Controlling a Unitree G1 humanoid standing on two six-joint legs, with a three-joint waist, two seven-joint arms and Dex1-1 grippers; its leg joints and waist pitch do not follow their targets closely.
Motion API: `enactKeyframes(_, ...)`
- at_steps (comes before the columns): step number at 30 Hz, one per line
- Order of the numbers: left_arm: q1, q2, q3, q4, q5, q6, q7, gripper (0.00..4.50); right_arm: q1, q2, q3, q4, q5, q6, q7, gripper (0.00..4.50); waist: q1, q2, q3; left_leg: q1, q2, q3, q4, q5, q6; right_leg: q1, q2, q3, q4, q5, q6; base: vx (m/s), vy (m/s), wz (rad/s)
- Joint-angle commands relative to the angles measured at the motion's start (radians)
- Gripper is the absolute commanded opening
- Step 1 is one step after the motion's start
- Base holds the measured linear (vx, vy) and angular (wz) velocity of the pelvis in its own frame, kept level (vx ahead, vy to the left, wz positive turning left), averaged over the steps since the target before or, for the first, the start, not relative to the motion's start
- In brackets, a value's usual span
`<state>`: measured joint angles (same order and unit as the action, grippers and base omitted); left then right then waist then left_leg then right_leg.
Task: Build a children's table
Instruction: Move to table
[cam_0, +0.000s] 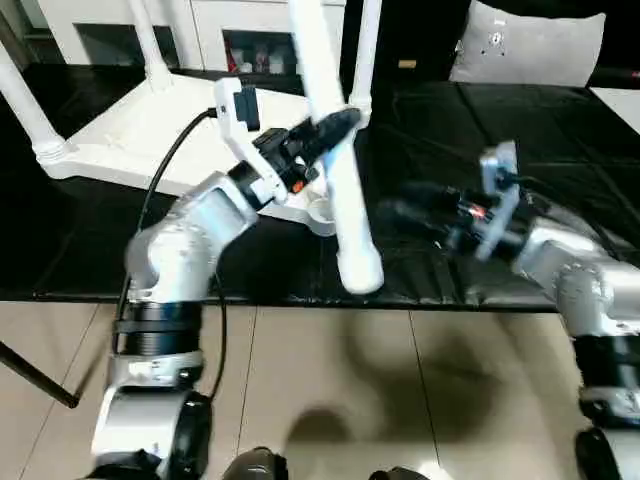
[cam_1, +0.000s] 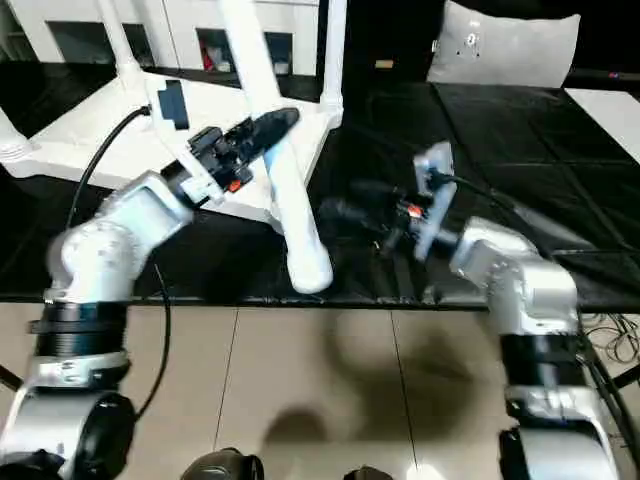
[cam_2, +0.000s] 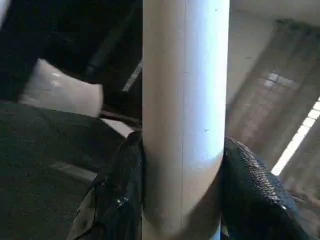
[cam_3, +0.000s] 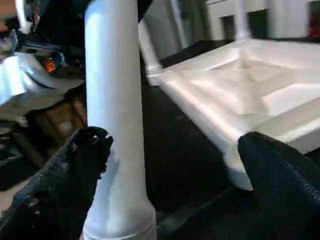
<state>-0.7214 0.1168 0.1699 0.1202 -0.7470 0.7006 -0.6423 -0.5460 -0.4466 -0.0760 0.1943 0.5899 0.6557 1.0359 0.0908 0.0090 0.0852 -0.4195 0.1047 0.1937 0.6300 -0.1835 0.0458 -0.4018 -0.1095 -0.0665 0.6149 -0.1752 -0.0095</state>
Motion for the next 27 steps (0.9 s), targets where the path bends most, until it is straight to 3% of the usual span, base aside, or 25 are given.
enactKeyframes(1, -0.034, 0.011, -0.02, -0.031, -0.021, 0.024, -0.039, 1.77, 0.006, -0.019, 0.006, -0.043, 0.021, 0.028, 0.038, 4.5, 0.005, -0.004, -0.088, 0.044, 0.121, -0.056, -0.095, -0.25, -0.025, 0.042, -0.078, 0.047, -0.058, -0.158, -0.272, 0.0, 0.0, 0.0)
enactKeyframes(7, -0.048, 0.029, -0.036, -0.026, -0.037, 0.045, -0.082, 1.77, 0.003, -0.038, 0.022, -0.061, 0.035, 0.06, 0.071, 4.5, 0.009, -0.005, -0.089, 0.046, 0.121, -0.057, -0.095, -0.254, -0.048, 0.042, -0.08, 0.049, -0.059, -0.18, -0.256, 0.0, 0.0, 0.0)
enactKeyframes(10, -0.05, 0.041, -0.048, -0.033, -0.044, 0.055, -0.114, 1.77, -0.004, -0.049, 0.037, -0.068, 0.04, 0.072, 0.09, 4.5, 0.008, -0.005, -0.09, 0.045, 0.12, -0.055, -0.094, -0.235, -0.042, 0.042, -0.078, 0.048, -0.056, -0.155, -0.262, 0.0, 0.0, 0.0)
enactKeyframes(14, -0.046, 0.054, -0.075, -0.044, -0.021, 0.047, -0.14, 1.77, -0.016, -0.053, 0.077, -0.073, -0.006, 0.046, 0.098, 4.5, 0.009, -0.008, -0.091, 0.043, 0.121, -0.055, -0.091, -0.211, -0.028, 0.045, -0.08, 0.048, -0.055, -0.141, -0.266, 0.0, 0.0, 0.0)
enactKeyframes(23, -0.022, 0.082, -0.163, -0.097, 0.013, 0.016, -0.225, 1.77, -0.017, -0.067, 0.184, -0.09, -0.044, 0.016, 0.183, 4.5, 0.011, -0.01, -0.09, 0.044, 0.124, -0.054, -0.093, -0.219, -0.033, 0.043, -0.08, 0.05, -0.055, -0.165, -0.263, 0.0, 0.0, 0.0)
enactKeyframes(27, -0.022, 0.08, -0.174, -0.102, 0.02, 0.007, -0.233, 1.77, -0.025, -0.052, 0.191, -0.088, -0.035, 0.019, 0.195, 4.5, 0.012, -0.011, -0.09, 0.044, 0.123, -0.054, -0.092, -0.223, -0.035, 0.043, -0.081, 0.05, -0.055, -0.169, -0.263, 0.0, 0.0, 0.0)
